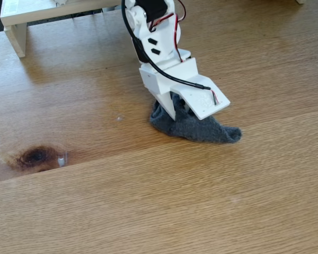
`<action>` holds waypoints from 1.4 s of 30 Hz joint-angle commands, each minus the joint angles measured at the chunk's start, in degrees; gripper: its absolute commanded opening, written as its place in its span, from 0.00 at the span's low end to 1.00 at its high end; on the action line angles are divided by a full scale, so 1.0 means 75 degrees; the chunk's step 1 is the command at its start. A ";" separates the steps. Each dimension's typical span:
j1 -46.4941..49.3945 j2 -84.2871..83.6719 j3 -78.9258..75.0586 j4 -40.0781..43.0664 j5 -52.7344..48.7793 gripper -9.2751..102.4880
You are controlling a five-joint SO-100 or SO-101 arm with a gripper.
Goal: Clean the area in front of the robot
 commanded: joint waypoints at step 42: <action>0.3656 0.2789 0.7090 -0.6762 -0.0516 0.08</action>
